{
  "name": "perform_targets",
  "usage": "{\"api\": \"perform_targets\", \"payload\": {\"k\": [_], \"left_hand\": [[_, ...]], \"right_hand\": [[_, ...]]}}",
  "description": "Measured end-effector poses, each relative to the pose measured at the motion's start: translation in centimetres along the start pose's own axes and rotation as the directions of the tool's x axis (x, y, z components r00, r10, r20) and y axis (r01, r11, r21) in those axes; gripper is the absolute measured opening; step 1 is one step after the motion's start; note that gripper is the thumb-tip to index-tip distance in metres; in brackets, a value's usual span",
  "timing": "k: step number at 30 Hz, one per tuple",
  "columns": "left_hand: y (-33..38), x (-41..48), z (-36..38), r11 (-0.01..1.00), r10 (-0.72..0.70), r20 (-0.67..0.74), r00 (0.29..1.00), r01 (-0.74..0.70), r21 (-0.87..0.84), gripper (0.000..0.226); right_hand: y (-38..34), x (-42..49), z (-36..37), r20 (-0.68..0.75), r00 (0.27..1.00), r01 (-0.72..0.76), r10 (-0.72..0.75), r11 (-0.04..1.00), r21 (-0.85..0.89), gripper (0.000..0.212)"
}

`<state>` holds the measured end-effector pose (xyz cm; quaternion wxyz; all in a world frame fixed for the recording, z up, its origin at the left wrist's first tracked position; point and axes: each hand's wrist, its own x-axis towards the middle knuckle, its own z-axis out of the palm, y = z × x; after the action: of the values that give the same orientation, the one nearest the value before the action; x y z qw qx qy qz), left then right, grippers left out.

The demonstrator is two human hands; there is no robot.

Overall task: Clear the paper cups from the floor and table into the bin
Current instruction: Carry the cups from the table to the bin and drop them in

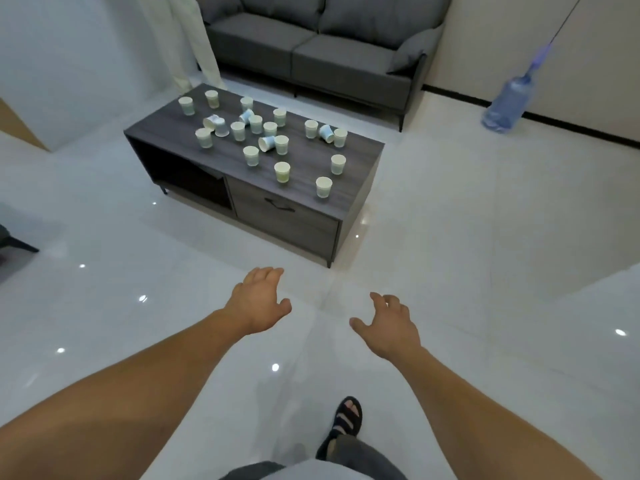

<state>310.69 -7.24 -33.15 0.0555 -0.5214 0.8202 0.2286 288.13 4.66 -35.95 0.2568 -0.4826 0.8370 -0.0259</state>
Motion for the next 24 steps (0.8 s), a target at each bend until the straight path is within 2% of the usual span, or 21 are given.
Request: {"api": "perform_targets", "payload": {"k": [7, 13, 24], "left_hand": [[1.9, 8.5, -2.4, 0.994, -0.074, -0.017, 0.997, 0.072, -0.086, 0.07], [-0.7, 17.2, -4.0, 0.983, -0.123, 0.015, 0.992, 0.124, -0.136, 0.073], [-4.9, 36.7, -10.8, 0.98, -0.072, 0.126, 0.989, 0.094, -0.176, 0.082]], "right_hand": [[-1.3, 11.9, -5.4, 0.044, 0.995, 0.09, -0.087, 0.994, -0.055, 0.075], [-4.9, 22.0, -6.9, 0.113, 0.986, 0.135, -0.123, 0.985, -0.105, 0.075], [-10.7, 39.3, -10.3, 0.139, 0.99, 0.055, -0.039, 0.992, -0.118, 0.075]]}}
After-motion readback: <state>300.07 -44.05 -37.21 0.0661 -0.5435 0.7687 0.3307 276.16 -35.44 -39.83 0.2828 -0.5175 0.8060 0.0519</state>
